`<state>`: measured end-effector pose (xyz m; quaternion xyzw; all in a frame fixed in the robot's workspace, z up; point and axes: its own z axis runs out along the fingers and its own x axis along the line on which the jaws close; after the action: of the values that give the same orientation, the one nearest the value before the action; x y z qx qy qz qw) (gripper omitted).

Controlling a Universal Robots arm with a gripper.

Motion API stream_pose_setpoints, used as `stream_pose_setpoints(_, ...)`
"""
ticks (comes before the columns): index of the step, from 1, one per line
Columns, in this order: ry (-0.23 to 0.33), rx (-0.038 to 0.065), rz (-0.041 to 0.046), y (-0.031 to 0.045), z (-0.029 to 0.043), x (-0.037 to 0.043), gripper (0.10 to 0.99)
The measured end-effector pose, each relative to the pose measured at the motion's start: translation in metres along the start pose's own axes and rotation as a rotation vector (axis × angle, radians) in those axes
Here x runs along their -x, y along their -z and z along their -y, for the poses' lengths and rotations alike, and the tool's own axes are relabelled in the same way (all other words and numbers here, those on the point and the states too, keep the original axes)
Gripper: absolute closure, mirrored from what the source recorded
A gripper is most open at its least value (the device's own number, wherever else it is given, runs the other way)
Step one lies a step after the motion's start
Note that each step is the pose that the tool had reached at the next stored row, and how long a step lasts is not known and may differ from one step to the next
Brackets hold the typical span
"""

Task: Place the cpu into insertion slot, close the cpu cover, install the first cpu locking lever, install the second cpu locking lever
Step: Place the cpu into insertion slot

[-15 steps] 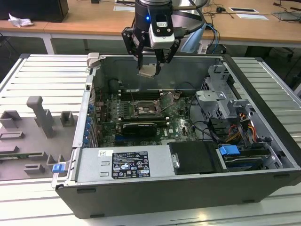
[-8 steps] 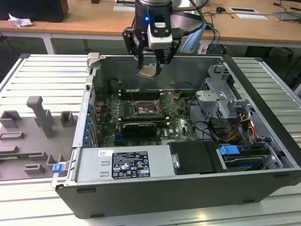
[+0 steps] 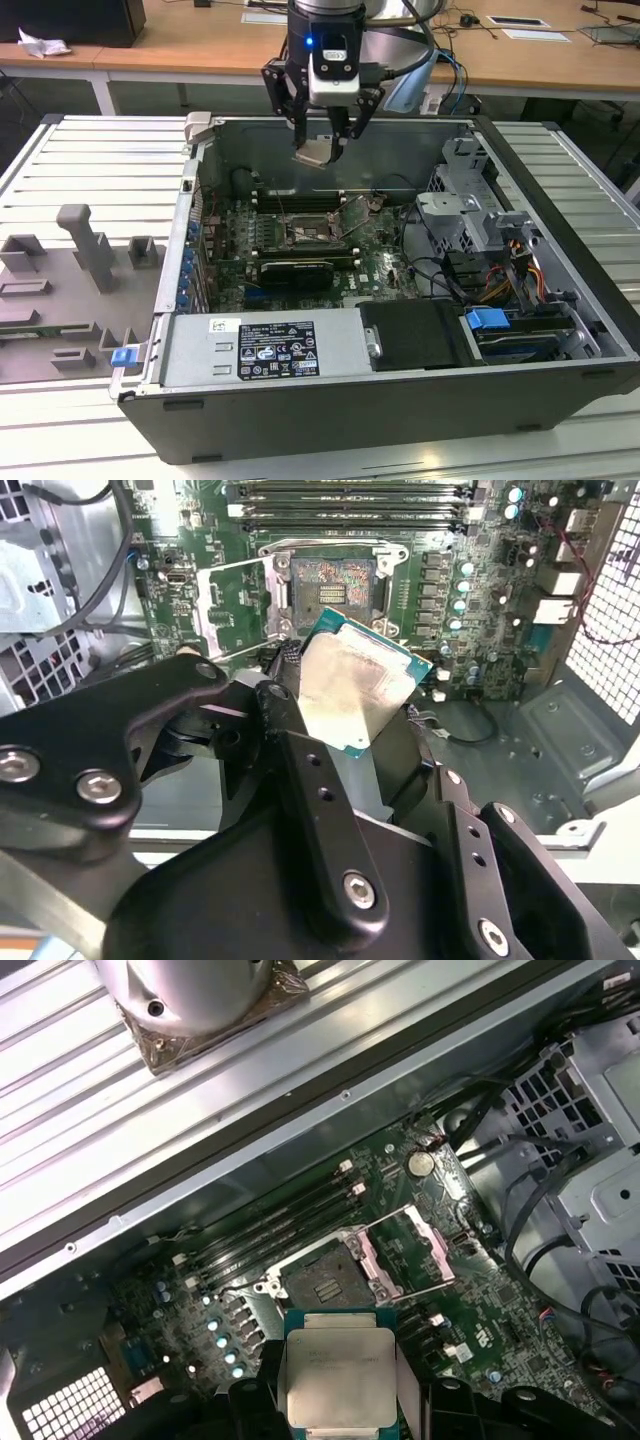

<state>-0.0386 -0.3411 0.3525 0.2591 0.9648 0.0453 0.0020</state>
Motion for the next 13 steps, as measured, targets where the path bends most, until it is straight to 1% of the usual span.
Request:
stream_pose_setpoints(6, -0.057, 0.001, 0.005, -0.0018, 0.0002, 0.0, 0.557)
stream_pose_setpoints(11, -0.14, 0.003, 0.0124, -0.0038, 0.0003, 0.0001, 0.557)
stream_pose_setpoints(13, -0.157, 0.003, 0.014, -0.0044, 0.0004, 0.0001, 0.557)
